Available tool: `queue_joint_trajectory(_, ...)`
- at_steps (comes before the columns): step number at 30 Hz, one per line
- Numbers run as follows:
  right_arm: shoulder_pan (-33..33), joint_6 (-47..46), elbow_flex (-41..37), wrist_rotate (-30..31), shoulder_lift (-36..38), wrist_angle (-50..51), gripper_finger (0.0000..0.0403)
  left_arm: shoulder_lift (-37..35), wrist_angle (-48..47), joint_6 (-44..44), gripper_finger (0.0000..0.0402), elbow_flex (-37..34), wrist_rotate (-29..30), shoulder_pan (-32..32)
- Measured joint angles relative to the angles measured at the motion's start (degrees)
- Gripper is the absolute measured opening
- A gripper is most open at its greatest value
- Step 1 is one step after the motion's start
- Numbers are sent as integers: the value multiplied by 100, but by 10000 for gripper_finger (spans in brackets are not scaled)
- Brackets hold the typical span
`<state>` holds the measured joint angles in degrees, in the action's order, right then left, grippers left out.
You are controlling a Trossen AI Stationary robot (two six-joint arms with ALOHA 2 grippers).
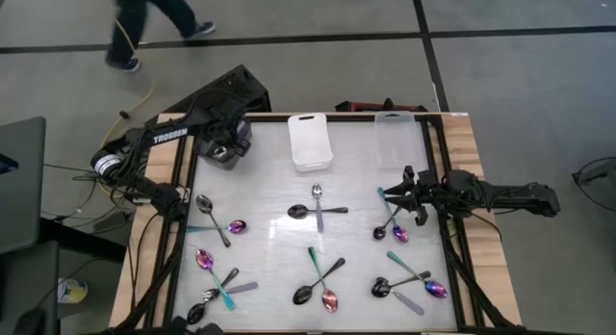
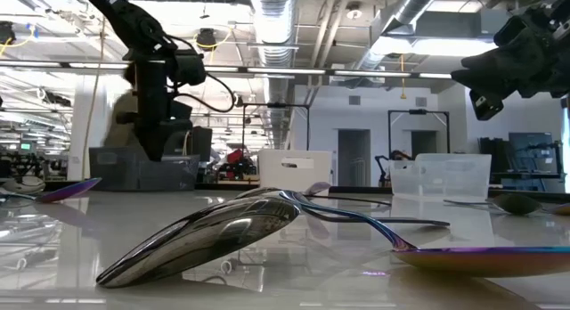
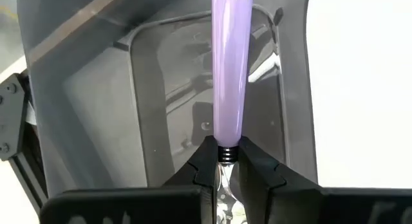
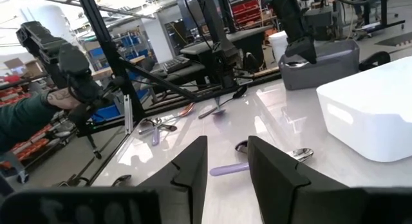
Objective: Sort silverware by color (type)
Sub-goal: Put the purple spoon into the transparent black bin
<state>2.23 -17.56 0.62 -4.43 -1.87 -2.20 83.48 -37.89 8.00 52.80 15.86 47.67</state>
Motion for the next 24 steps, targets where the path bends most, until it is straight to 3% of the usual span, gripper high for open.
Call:
queue_joint_trajectory(6, 0, 0, 1, -3, 2, 2, 134, 0, 11, -377, 19, -2, 5, -127)
queue_joint_trajectory(15, 1, 0, 2, -4, 2, 4, 134, 0, 106, -748, 19, 140, 488, -391)
queue_joint_trajectory(24, 1, 2, 4, -7, 2, 7, 134, -2, -315, -1027, 19, 687, 323, -771)
